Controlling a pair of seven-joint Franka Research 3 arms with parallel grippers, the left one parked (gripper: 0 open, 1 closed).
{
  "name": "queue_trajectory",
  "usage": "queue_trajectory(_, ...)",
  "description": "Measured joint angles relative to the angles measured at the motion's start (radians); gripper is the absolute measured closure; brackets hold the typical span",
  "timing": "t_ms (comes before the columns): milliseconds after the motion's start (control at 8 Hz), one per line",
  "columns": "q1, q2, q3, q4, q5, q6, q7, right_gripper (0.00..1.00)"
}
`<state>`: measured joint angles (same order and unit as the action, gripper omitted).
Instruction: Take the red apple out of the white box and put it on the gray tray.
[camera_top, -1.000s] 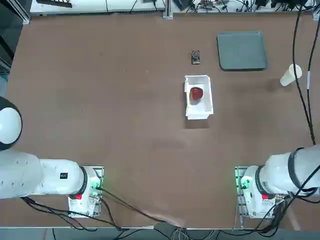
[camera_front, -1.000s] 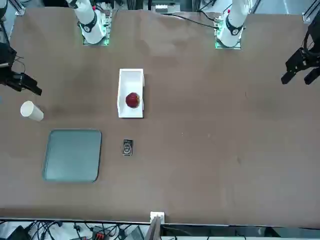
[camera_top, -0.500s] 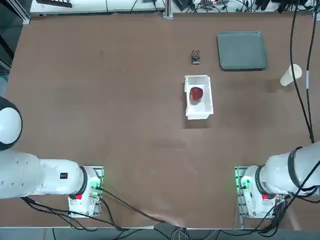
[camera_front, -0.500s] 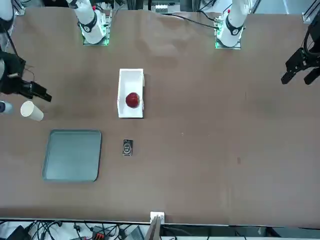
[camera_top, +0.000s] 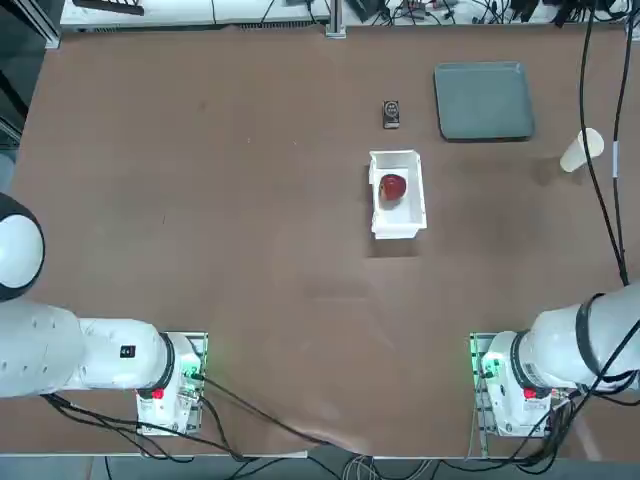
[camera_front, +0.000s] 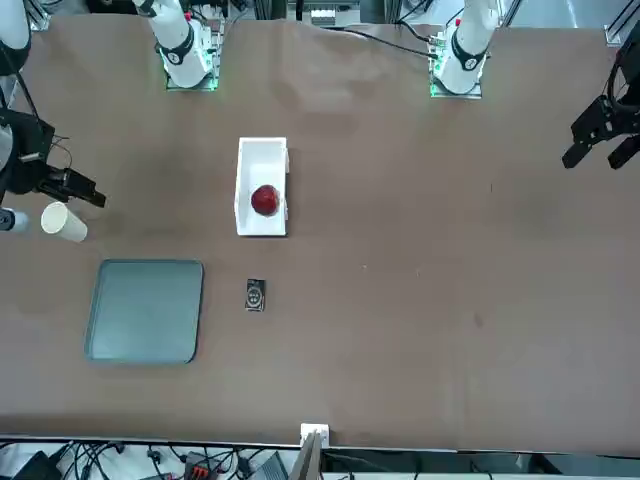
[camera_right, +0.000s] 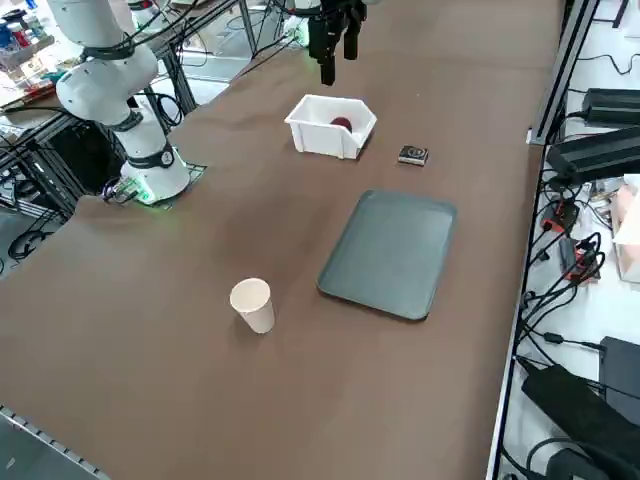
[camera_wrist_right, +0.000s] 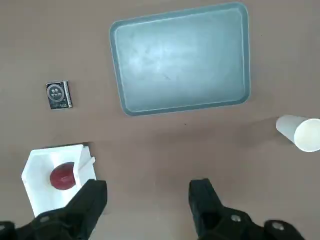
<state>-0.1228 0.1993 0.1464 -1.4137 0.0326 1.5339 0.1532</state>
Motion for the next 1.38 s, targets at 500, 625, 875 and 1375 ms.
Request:
queue_trajectory(500,0.032,0.004,0.001,-0.009,0.000,0.000,0.007,0.00)
queue_trajectory(625,0.038,0.007,0.001,-0.017,0.000,0.001,0.017,0.00)
queue_trajectory(875,0.034,0.028,-0.005,-0.029,-0.002,0.001,0.042,0.00)
queue_trajectory(1375,0.002,0.038,-0.018,-0.123,-0.002,0.089,0.252,0.00)
